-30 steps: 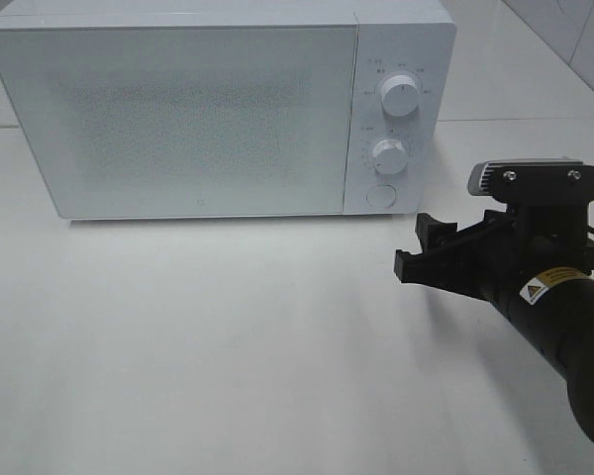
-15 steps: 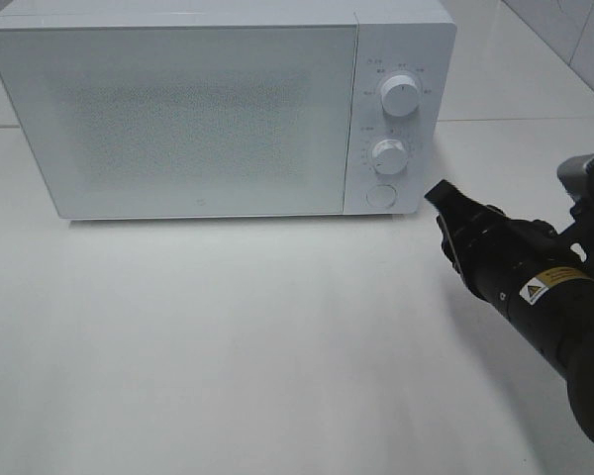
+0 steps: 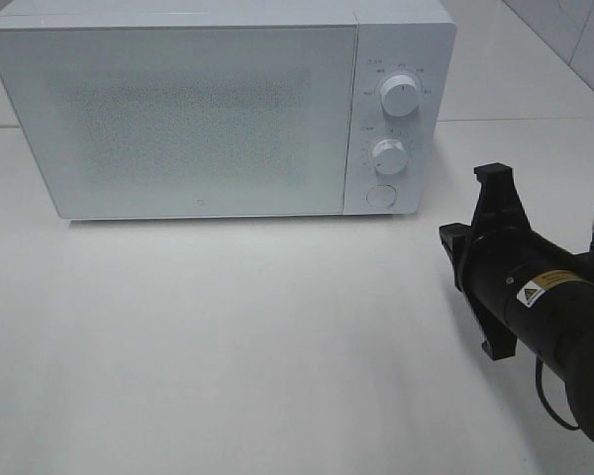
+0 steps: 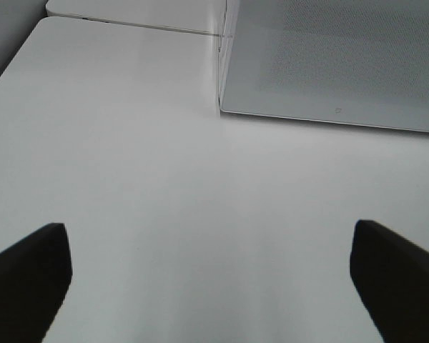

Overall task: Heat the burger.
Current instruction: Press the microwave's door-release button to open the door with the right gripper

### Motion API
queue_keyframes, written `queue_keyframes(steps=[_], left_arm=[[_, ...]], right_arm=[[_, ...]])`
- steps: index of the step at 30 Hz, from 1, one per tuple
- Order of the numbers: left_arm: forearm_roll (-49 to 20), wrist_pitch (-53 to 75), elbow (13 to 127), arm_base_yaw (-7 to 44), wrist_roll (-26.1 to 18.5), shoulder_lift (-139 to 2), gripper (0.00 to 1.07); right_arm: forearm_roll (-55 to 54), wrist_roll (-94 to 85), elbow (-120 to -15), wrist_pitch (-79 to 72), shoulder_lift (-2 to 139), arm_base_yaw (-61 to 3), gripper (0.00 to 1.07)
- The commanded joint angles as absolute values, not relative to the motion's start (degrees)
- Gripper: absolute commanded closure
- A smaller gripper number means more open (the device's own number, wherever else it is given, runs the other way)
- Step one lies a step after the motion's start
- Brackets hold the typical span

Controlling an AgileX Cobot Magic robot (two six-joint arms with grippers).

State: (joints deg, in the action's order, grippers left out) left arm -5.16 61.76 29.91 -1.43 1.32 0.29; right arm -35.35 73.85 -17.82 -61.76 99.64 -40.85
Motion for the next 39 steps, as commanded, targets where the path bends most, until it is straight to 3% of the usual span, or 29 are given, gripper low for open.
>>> queue_keyframes(steps=[1,26,39], left_arm=[[-5.39,61.31,29.68,-1.43,1.38,0.69,0.09],[-5.39,61.31,29.68,-1.43,1.38,0.69,0.09],[-5.39,61.31,29.68,-1.43,1.38,0.69,0.09]], right_arm=[[-36.38,75.86,-20.28,-58.21,99.47,-40.97,1.07],[-42.74,74.54,-36.1,-55.41,111.1,-40.74,1.07],[-42.46,72.71,-43.2,-51.8,114.94,-36.73,1.07]])
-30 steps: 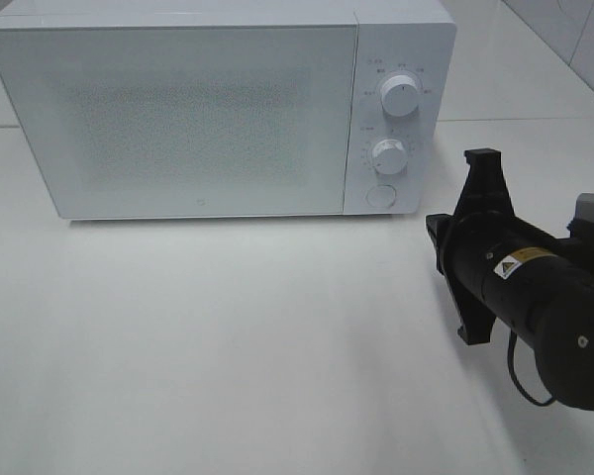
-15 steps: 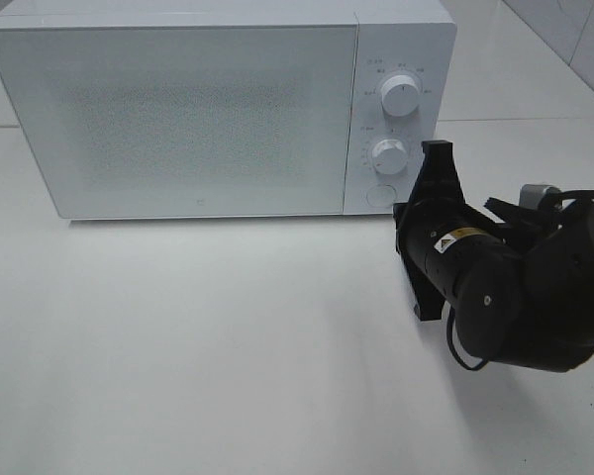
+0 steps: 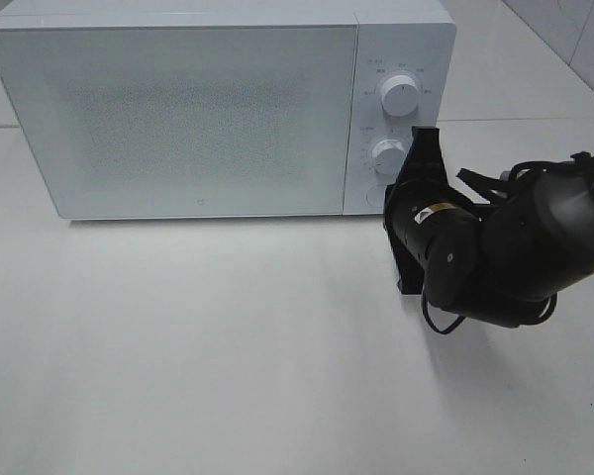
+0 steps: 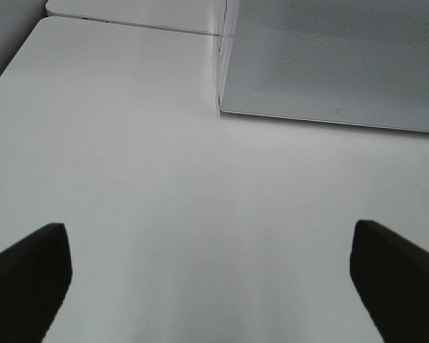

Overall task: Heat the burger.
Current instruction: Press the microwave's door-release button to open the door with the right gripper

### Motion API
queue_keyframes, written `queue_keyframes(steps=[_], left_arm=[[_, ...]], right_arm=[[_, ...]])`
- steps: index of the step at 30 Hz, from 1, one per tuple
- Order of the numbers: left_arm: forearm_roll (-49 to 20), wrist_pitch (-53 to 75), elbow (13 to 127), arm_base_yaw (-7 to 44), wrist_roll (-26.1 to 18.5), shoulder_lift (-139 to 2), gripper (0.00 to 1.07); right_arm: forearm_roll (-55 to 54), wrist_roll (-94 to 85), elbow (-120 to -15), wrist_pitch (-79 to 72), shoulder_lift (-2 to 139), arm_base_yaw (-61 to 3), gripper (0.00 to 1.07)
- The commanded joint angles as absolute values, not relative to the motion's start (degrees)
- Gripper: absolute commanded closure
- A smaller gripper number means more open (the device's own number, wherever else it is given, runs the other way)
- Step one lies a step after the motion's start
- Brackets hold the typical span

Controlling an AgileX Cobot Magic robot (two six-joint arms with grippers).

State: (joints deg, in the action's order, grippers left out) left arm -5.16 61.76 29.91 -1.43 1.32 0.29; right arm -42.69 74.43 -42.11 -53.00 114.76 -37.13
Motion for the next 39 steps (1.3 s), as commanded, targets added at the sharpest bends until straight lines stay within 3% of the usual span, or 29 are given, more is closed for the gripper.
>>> queue_keyframes(steps=[1,39], left_arm=[[-5.39,61.31,29.68,-1.43,1.38,0.69,0.09],[-5.39,61.31,29.68,-1.43,1.38,0.69,0.09]], right_arm=[[-42.46,72.71,-43.2,-51.8,114.94,-36.73,1.07],[-41.2,71.68,-51.22,-49.1,122.33,-34.15,1.07]])
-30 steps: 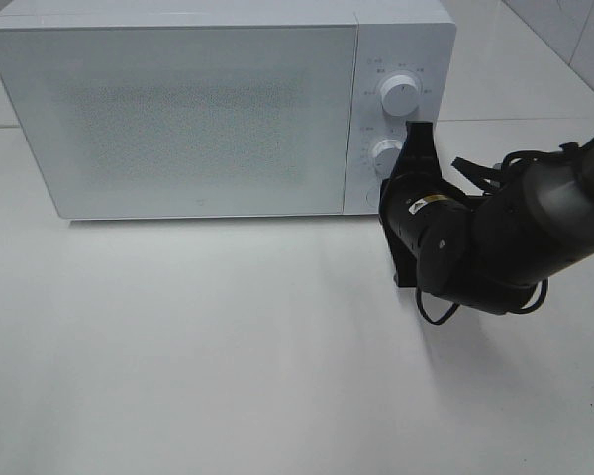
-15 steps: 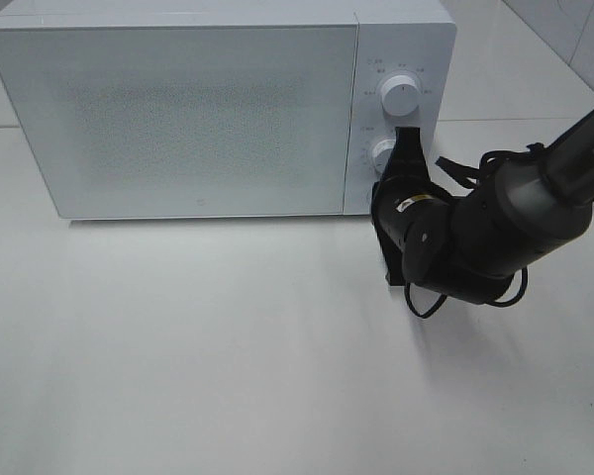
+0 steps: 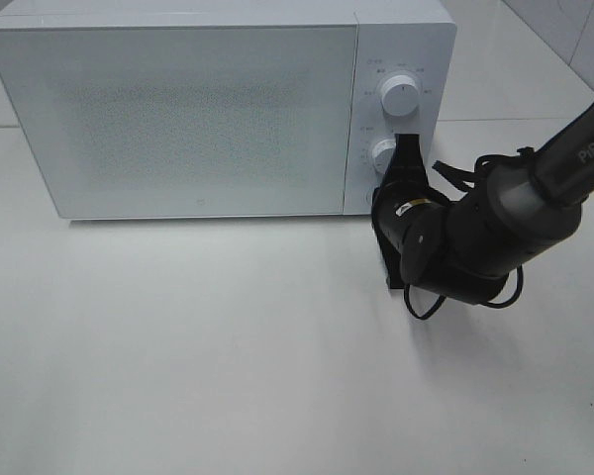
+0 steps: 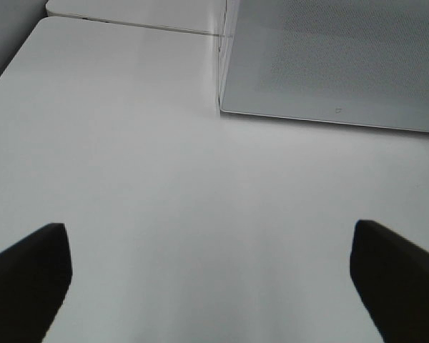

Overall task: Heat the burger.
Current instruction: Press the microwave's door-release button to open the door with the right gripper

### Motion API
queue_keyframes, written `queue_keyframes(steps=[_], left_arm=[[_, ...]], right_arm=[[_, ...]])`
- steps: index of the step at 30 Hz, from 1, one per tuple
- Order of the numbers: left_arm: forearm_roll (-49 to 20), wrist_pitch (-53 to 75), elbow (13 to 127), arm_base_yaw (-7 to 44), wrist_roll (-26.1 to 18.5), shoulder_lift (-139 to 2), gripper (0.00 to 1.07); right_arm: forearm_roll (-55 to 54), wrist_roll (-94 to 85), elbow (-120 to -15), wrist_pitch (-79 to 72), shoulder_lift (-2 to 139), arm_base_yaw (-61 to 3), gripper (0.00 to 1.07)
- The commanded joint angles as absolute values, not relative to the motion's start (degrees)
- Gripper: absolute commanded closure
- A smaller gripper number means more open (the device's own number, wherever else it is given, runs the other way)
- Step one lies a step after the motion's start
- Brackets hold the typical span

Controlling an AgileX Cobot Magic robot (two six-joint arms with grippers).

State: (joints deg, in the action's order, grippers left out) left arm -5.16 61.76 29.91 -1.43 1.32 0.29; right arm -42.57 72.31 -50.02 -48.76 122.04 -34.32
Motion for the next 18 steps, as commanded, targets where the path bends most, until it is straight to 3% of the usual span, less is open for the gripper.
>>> queue_keyframes(steps=[1,18], left_arm=[[-5.39,61.31,29.68,-1.43,1.38,0.69,0.09],[-5.39,61.31,29.68,-1.43,1.38,0.69,0.09]], right_arm=[[-40.91,71.68,-51.51,-49.1,122.5,-34.15,1.07],[-42.17,69.21,-53.69,-55.63,123.47,-34.15,1.07]])
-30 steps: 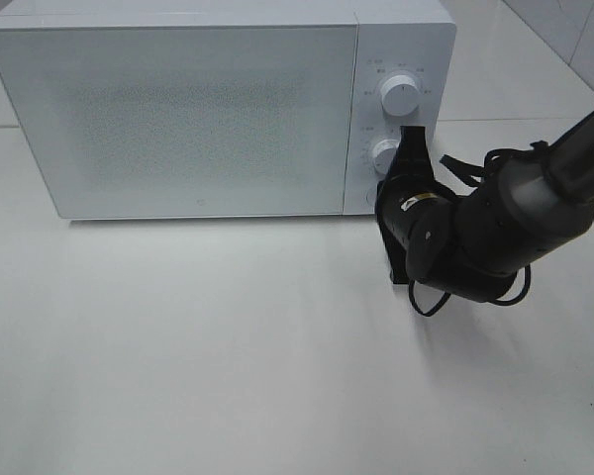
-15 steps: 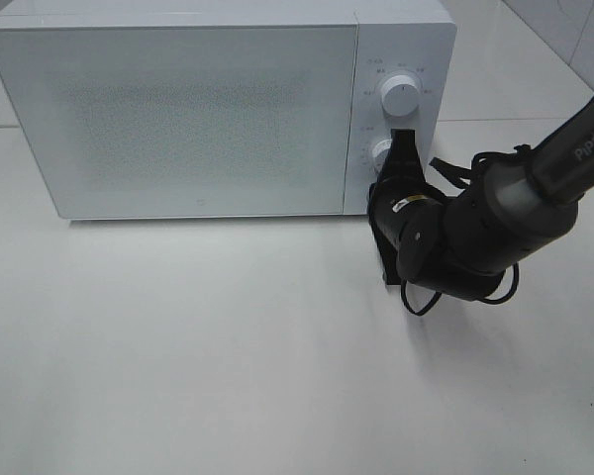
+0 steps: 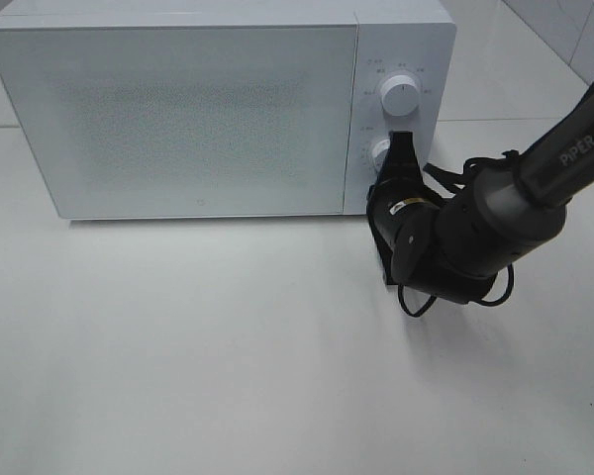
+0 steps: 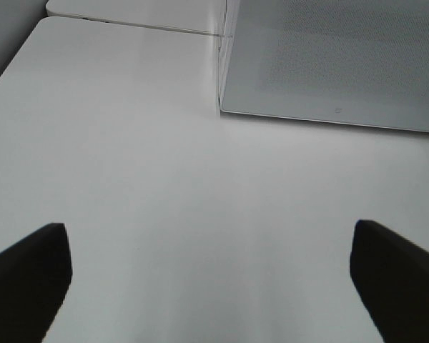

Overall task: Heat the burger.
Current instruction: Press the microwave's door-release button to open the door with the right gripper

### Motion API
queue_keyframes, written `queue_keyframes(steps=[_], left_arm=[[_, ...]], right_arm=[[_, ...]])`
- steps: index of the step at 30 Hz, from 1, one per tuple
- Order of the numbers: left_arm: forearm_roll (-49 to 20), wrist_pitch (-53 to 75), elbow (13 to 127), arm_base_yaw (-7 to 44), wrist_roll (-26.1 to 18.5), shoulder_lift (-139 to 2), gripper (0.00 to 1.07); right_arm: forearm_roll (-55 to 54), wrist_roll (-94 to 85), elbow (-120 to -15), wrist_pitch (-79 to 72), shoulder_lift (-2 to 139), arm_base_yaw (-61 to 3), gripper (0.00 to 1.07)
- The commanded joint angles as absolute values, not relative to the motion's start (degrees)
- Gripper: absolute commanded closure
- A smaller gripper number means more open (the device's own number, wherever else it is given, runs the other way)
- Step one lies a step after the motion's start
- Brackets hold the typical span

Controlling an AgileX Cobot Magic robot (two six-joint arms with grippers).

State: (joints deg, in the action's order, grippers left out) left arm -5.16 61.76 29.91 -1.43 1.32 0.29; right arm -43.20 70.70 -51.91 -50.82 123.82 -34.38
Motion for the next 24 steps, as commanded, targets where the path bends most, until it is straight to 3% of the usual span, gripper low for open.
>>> queue_keyframes(steps=[1,24], left_arm=[[-5.39,61.31,29.68,-1.43,1.38,0.69,0.09],[-5.39,61.31,29.68,-1.43,1.32,0.69,0.09]], right_arm=[[-42.17,69.21,-53.69,-55.63,123.47,-34.15,1.07],[-42.34,63.6,-62.74,-63.94,125.48,-32.14,1.07]])
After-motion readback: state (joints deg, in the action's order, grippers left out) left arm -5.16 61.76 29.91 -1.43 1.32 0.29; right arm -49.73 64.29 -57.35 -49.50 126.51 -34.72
